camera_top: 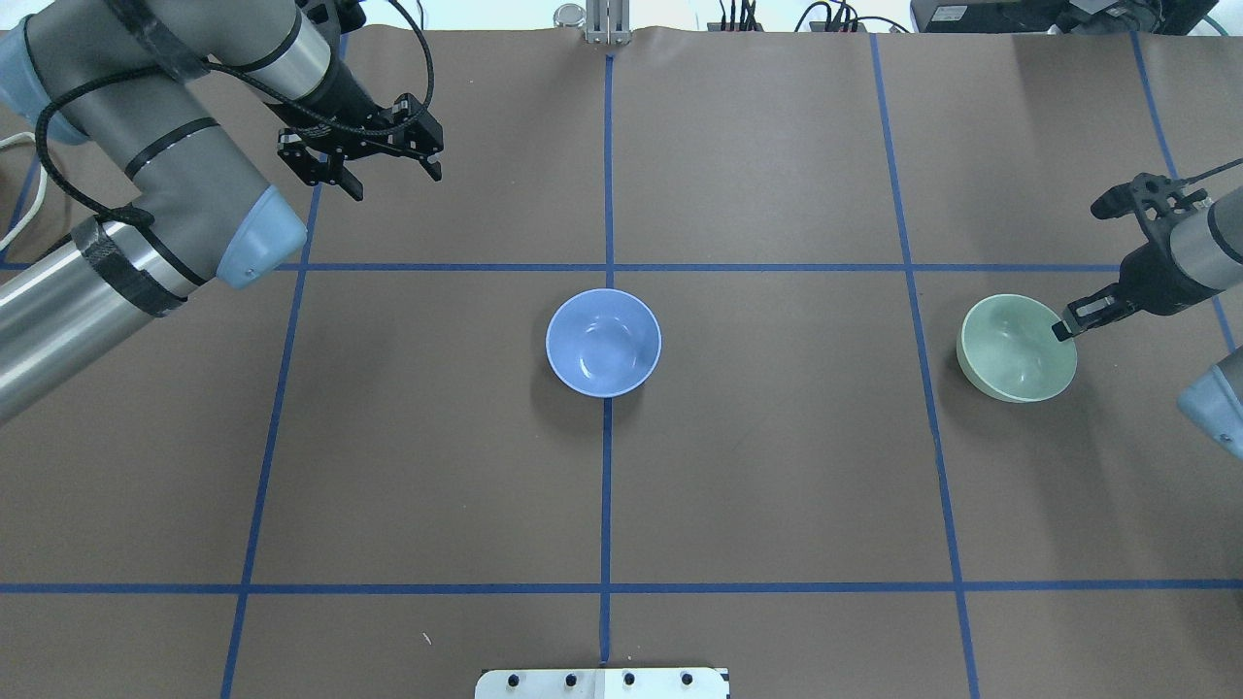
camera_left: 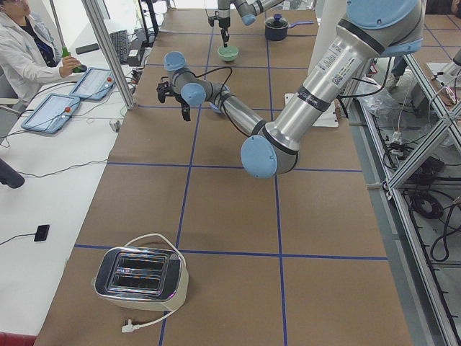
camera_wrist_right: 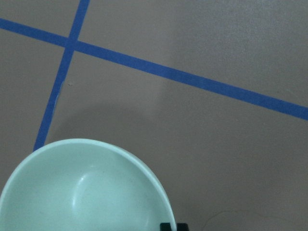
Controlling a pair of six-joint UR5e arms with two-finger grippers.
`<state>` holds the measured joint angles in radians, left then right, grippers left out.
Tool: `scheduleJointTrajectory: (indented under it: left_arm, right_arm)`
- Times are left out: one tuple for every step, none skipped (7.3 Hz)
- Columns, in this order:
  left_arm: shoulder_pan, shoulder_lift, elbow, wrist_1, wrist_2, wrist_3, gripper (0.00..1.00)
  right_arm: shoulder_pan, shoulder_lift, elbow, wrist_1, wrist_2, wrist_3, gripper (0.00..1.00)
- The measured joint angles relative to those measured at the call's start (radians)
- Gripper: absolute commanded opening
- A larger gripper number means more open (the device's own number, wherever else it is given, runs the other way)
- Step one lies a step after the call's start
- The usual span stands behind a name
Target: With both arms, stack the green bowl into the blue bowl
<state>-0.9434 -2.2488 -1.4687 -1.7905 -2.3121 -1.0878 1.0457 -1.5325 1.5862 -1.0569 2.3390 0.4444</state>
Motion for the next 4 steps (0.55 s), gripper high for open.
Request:
scheduleJointTrajectory:
  left_arm:
    - [0.000,0.000,0.001,0.000,0.000,0.003,0.98]
    - [0.000,0.000,0.002,0.000,0.000,0.004,0.98]
    - [0.000,0.000,0.002,-0.001,0.000,0.005,0.98]
    - [0.000,0.000,0.003,-0.001,0.000,0.005,0.98]
  right_arm:
    - [0.000,0.000,-0.001,0.000,-0.001,0.000,0.12]
    - [0.000,0.000,0.000,0.000,0.000,0.001,0.12]
    - [0.000,0.003,0.004,0.000,0.004,0.003,0.12]
    - [0.000,0.008,0.009,0.000,0.012,0.004,0.12]
